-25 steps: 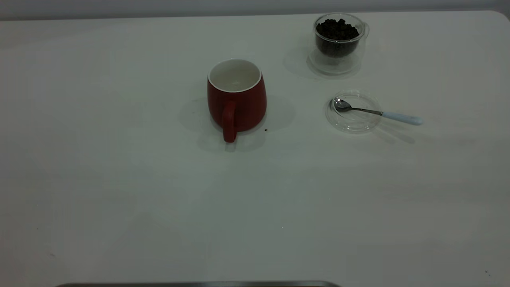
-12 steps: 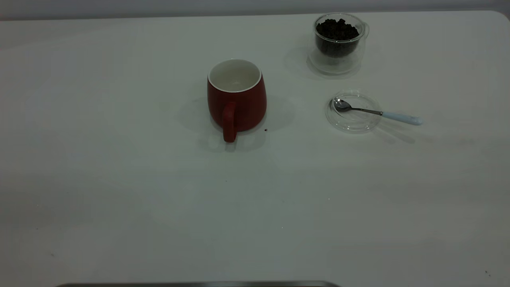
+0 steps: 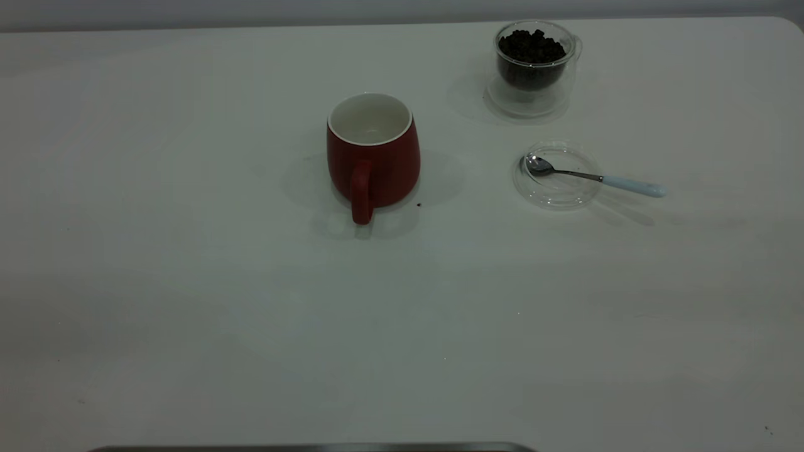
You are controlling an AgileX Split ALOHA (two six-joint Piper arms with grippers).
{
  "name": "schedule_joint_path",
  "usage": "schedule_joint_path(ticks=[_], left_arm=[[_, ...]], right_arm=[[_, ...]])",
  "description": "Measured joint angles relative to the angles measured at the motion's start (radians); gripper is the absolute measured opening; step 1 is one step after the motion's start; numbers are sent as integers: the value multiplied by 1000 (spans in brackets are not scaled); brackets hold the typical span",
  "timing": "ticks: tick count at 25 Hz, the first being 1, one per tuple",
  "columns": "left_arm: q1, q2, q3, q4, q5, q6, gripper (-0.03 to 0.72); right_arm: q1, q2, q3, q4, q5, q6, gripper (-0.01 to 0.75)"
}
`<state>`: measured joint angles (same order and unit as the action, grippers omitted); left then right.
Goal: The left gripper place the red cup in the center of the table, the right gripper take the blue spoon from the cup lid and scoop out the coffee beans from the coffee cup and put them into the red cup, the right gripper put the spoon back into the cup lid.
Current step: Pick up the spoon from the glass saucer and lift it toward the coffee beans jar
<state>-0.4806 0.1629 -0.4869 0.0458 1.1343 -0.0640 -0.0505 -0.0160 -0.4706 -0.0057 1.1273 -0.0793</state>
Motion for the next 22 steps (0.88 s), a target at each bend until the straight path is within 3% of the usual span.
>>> schedule_joint_path(ticks=[4, 12, 22], left_arm=[[9, -12, 0, 0, -1, 14, 586], [305, -120, 0, 0, 0, 20, 586], [493, -183, 0, -2, 1, 21, 586]], right_arm=[[0, 0, 0, 0, 0, 0, 448], [0, 0, 0, 0, 0, 0, 448], [0, 0, 0, 0, 0, 0, 448]])
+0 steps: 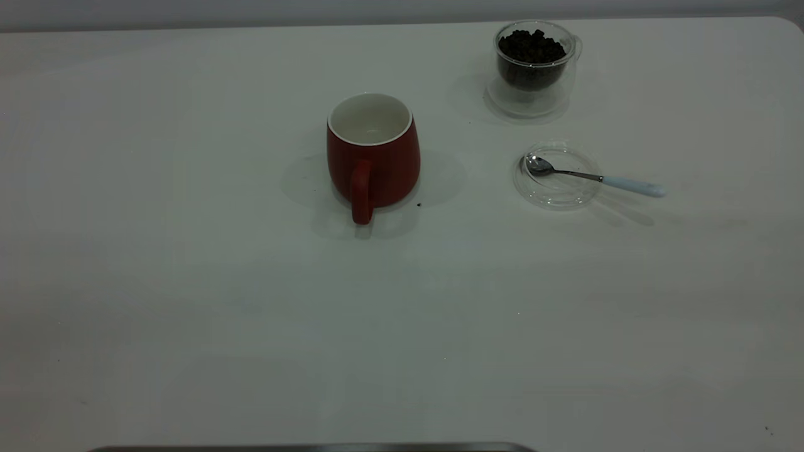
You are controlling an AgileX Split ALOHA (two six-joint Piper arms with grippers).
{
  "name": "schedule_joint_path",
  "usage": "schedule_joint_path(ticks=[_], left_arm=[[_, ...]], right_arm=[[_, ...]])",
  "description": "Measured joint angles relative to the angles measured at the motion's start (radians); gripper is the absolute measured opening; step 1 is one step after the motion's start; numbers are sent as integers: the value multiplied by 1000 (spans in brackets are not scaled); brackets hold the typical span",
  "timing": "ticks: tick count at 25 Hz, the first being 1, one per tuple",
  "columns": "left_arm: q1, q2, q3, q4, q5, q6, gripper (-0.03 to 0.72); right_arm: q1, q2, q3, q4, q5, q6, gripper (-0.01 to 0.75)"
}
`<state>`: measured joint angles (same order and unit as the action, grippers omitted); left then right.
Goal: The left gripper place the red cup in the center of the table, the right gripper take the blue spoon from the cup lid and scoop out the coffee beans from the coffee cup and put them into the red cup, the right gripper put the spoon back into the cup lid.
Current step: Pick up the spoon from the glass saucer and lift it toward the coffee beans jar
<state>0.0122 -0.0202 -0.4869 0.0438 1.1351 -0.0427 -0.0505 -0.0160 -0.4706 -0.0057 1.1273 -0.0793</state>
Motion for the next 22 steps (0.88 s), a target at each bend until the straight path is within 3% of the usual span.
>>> schedule_joint_path(ticks=[5, 22], left_arm=[[34, 0, 0, 14, 0, 22, 586], [34, 0, 0, -17, 0, 25, 586]], right_arm=[[0, 0, 0, 0, 0, 0, 448], [0, 0, 0, 0, 0, 0, 448]])
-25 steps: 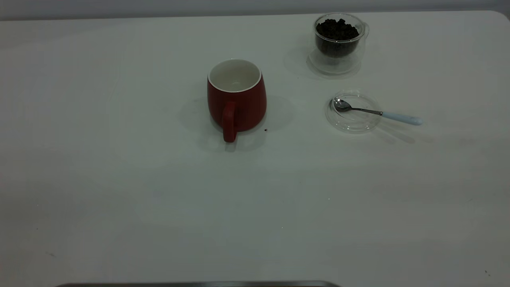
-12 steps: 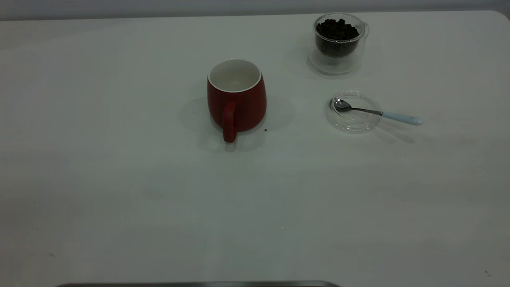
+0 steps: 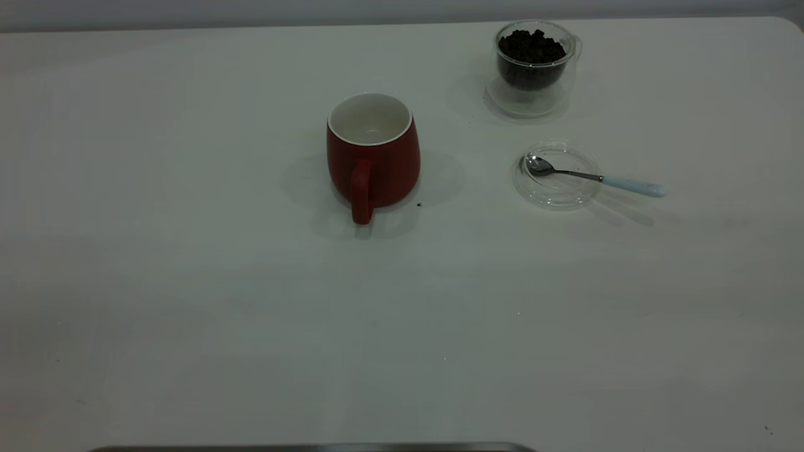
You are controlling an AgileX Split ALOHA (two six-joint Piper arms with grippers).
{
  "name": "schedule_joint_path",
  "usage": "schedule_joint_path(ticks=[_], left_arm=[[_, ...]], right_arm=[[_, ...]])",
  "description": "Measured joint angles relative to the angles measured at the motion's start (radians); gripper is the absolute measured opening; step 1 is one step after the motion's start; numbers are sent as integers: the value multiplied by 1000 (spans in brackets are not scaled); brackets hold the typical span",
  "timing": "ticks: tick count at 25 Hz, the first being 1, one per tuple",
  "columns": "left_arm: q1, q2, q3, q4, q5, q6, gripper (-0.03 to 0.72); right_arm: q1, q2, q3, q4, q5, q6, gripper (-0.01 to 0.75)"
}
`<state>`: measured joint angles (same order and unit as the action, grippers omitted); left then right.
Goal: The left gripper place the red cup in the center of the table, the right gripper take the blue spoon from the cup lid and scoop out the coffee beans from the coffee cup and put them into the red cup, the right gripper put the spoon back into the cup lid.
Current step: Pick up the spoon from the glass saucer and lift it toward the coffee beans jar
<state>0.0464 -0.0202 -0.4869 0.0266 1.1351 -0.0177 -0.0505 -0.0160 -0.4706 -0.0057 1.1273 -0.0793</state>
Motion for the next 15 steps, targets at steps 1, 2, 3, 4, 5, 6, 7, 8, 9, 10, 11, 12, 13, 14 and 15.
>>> schedule_joint_path(ticks=[1, 2, 3, 4, 5, 6, 7, 8, 9, 10, 11, 12, 13, 14, 15], left_arm=[[0, 0, 0, 0, 0, 0, 586], [0, 0, 0, -1, 0, 1, 586], [0, 0, 0, -1, 0, 2, 586], [0, 0, 0, -2, 0, 2, 586], [0, 0, 0, -3, 0, 2, 586], [0, 0, 0, -3, 0, 2, 586], [0, 0, 0, -3, 0, 2, 586], [0, 0, 0, -3, 0, 2, 586], [0, 0, 0, -3, 0, 2, 586], [0, 0, 0, -3, 0, 2, 586], [0, 0, 0, -3, 0, 2, 586], [0, 0, 0, -3, 0, 2, 586], [0, 0, 0, -3, 0, 2, 586], [0, 0, 0, -3, 0, 2, 586], [0, 0, 0, -3, 0, 2, 586]], right_arm=[[0, 0, 0, 0, 0, 0, 448], [0, 0, 0, 0, 0, 0, 448], [0, 0, 0, 0, 0, 0, 448], [0, 0, 0, 0, 0, 0, 448], [0, 0, 0, 0, 0, 0, 448], [0, 0, 0, 0, 0, 0, 448], [0, 0, 0, 0, 0, 0, 448], [0, 0, 0, 0, 0, 0, 448], [0, 0, 0, 0, 0, 0, 448], [0, 0, 0, 0, 0, 0, 448], [0, 0, 0, 0, 0, 0, 448], [0, 0, 0, 0, 0, 0, 448], [0, 0, 0, 0, 0, 0, 448], [0, 0, 0, 0, 0, 1, 448], [0, 0, 0, -1, 0, 7, 448]])
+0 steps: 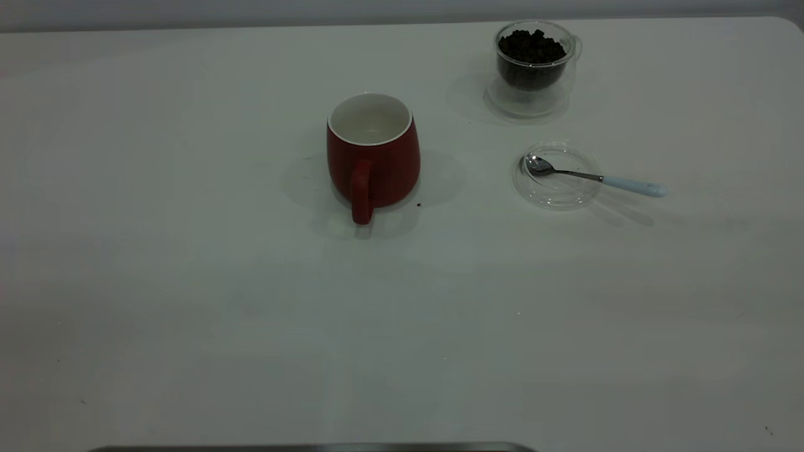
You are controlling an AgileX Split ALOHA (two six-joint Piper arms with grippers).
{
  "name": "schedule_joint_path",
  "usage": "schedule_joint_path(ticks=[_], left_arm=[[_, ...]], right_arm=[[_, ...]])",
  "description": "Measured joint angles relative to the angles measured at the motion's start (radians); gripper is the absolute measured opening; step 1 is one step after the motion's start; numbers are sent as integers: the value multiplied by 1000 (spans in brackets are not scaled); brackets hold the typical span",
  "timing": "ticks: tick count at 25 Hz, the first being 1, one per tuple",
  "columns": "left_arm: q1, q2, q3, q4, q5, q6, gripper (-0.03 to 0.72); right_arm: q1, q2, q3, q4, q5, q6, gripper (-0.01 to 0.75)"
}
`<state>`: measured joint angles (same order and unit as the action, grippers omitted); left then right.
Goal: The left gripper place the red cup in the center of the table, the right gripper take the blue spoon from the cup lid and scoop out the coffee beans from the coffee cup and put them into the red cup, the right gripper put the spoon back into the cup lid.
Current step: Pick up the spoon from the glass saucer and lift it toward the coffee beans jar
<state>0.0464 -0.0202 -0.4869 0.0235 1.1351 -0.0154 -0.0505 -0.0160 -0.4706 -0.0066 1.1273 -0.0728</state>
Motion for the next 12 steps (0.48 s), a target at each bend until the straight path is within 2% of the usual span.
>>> schedule_joint_path(ticks=[6, 9, 12], left_arm=[[0, 0, 0, 0, 0, 0, 586], [0, 0, 0, 0, 0, 0, 586], [0, 0, 0, 0, 0, 0, 586]], right_arm=[[0, 2, -19, 72, -38, 49, 448], [0, 73, -42, 208, -142, 54, 462], [0, 228, -58, 329, -249, 27, 522]])
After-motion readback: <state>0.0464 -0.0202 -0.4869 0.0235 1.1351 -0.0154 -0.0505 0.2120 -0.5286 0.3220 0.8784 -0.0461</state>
